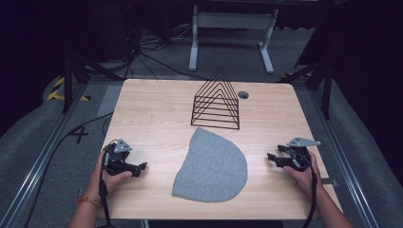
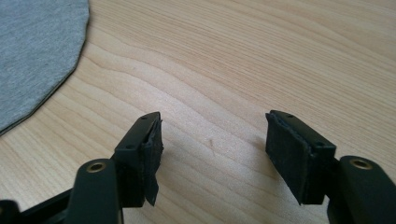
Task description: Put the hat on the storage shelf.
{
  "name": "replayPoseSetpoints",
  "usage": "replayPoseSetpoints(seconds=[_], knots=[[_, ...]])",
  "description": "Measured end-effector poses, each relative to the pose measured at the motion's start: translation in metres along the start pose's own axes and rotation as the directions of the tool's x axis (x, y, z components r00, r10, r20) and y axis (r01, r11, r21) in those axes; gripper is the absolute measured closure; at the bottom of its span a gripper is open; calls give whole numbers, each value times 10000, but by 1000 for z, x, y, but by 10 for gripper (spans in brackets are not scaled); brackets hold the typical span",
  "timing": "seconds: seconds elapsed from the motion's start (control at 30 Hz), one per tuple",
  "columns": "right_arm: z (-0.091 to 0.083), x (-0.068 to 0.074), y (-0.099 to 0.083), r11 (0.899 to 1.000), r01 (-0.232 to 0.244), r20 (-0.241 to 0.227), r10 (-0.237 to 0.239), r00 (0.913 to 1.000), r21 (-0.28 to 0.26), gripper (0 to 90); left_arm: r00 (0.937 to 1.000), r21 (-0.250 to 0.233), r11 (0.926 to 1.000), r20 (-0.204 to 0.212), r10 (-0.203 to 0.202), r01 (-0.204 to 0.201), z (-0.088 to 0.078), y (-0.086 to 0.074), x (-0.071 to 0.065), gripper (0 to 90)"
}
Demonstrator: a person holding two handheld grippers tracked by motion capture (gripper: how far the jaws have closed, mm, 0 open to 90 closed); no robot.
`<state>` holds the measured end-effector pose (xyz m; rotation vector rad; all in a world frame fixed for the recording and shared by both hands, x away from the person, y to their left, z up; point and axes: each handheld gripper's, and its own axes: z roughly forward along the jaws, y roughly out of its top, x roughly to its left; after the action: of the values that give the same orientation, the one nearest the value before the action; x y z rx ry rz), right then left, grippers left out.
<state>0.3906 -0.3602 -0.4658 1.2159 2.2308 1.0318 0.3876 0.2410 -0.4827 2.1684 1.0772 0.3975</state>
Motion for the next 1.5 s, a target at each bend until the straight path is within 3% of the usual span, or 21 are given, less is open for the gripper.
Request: replayPoseSetpoints(seconds=[0.13,0.23,0.3,0.4,0.47,0.5,0.53,0.6,0.63,0.7,0.73,0.83,0.97,1.03,1.1,1.17,1.27,1.4,1.5], knots=[[2,5,1,9995,290,229,-293,9993,112,295,10000,45,10000,-80,-28,29,0,1,-1,0],[3,6,1,9996,219,323,-225,9992,180,281,9999,65,10000,-89,-50,51,0,0,-1,2],[3,5,2,9994,284,285,-290,9992,210,291,10000,132,9999,-43,-28,29,-1,1,-1,2],[2,8,4,9988,398,223,-404,9989,290,376,9999,38,10000,-117,-17,17,0,1,-1,4],[1,11,5,9987,412,152,-417,9990,283,369,9999,29,10000,-100,-6,7,0,1,-1,5],[-4,22,11,9988,485,-713,-486,9963,-36,464,9999,7,10000,-107,28,-28,0,1,-1,6],[-7,28,14,9975,689,-1096,-705,9915,-187,499,9999,11,10000,-100,90,-89,0,1,0,6],[-14,48,23,9926,1037,-1850,-1138,9761,-636,515,9999,33,10000,-92,77,-77,0,1,0,6],[-16,63,28,9871,1376,-2208,-1526,9633,-822,540,10000,-13,10000,-86,12,-12,1,2,-1,6],[-18,84,33,9778,1851,-2542,-2045,9453,-984,541,9999,-38,10000,-158,-5,5,1,3,-3,10],[-17,99,35,9712,2160,-2851,-2360,9290,-1003,550,10000,-103,9999,-83,-26,25,2,3,-4,29],[-11,125,36,9576,2730,-3394,-2878,8955,-918,575,10000,-125,9999,-81,50,-51,2,4,-6,59],[2,146,32,9497,3077,-4090,-3036,8605,-576,603,10000,-233,9997,62,-56,57,3,6,-11,121],[8,152,29,9433,3298,-4358,-3121,8442,-368,623,9999,-194,9997,73,115,-114,4,10,-12,168],[13,155,26,9329,3600,-4599,-3247,8265,-117,633,9988,-236,9992,356,333,-325,7,15,-17,240],[17,154,23,9282,3720,-4500,-3279,8306,102,637,9972,-344,9977,451,599,-584,10,22,-21,294],[18,149,22,9309,3650,-4523,-3191,8328,153,640,9948,-364,9966,678,757,-733,13,30,-26,301],[15,137,18,9398,3414,-4460,-2998,8433,137,642,9872,-661,9930,1198,1052,-978,23,50,-39,349],[14,133,17,9404,3399,-4380,-3003,8473,127,636,9815,-807,9898,1425,1278,-1171,25,63,-48,350]])
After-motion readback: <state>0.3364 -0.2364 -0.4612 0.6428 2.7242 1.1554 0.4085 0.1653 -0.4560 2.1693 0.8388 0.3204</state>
